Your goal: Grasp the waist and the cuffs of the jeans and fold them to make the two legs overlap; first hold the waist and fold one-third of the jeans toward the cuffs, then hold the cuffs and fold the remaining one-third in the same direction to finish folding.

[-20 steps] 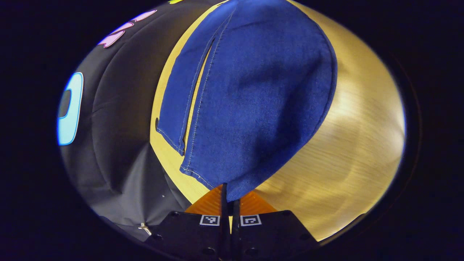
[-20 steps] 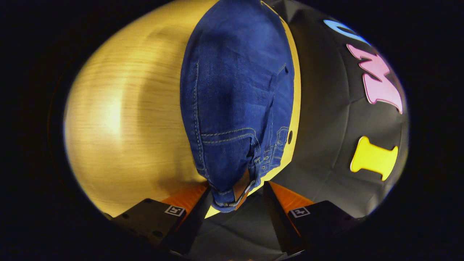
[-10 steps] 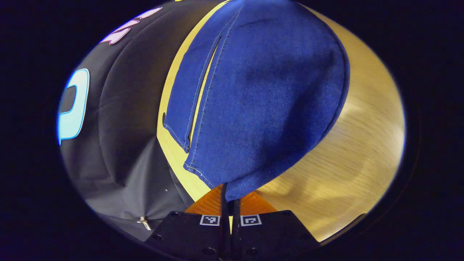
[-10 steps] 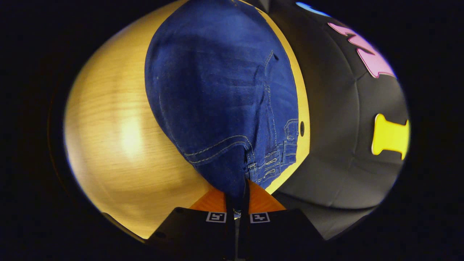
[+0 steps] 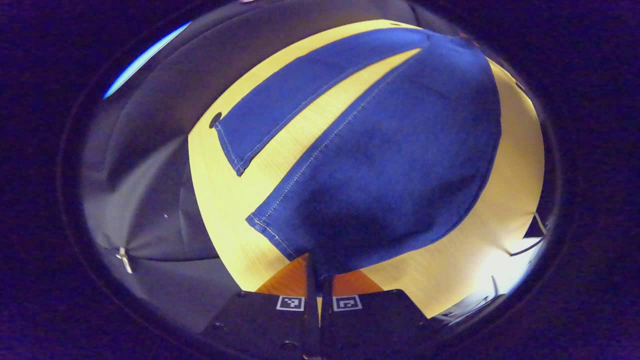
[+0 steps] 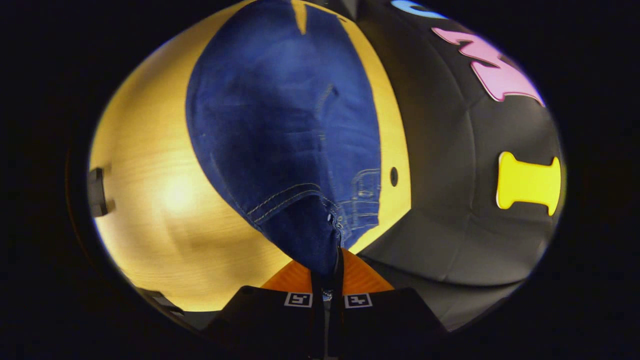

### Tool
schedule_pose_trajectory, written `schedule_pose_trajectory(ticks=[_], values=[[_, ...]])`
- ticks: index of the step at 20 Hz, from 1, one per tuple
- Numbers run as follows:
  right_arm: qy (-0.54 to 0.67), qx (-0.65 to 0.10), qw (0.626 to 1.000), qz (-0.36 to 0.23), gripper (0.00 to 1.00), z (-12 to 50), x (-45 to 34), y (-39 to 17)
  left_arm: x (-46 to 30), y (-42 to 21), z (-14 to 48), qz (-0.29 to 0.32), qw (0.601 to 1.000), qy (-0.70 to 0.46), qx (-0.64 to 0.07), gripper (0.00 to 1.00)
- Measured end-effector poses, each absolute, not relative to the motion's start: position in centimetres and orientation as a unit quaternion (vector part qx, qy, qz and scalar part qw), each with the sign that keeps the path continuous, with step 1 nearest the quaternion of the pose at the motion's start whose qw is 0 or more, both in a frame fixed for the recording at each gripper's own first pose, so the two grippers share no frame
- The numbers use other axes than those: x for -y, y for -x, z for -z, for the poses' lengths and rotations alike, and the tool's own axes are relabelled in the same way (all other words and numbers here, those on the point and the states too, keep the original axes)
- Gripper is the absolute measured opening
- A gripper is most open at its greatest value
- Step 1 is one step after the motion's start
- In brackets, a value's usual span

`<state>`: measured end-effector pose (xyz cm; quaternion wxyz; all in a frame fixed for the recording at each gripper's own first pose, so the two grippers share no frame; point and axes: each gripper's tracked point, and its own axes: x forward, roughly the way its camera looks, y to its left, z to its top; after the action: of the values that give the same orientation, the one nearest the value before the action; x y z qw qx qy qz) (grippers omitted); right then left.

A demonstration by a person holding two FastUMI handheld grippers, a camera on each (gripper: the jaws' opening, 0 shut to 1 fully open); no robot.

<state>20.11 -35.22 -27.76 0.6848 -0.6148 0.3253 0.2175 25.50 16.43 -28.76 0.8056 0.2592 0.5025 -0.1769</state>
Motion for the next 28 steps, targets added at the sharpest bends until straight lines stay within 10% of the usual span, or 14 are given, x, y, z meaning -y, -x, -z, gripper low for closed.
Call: schedule_pose_trajectory(ticks=[13,22,26,28], values=[[0.256,-0.49,0.819,-0.152,0.08,27.1,31.4,-35.4,-13.3,-43.9,16.0,0.161,0.839,0.08,-0.514,0.06],[-0.024,-0.575,0.817,-0.029,0.09,26.2,30.8,-39.4,-14.9,-47.0,15.8,0.118,0.8,0.118,-0.576,0.11],[-0.036,-0.544,0.838,0.008,0.37,25.2,31.4,-40.0,-17.0,-47.2,14.3,0.083,0.823,0.099,-0.554,0.74],[-0.026,-0.514,0.858,0.012,0.78,23.2,31.5,-39.6,-18.4,-47.0,13.0,0.052,0.839,0.092,-0.534,0.99]])
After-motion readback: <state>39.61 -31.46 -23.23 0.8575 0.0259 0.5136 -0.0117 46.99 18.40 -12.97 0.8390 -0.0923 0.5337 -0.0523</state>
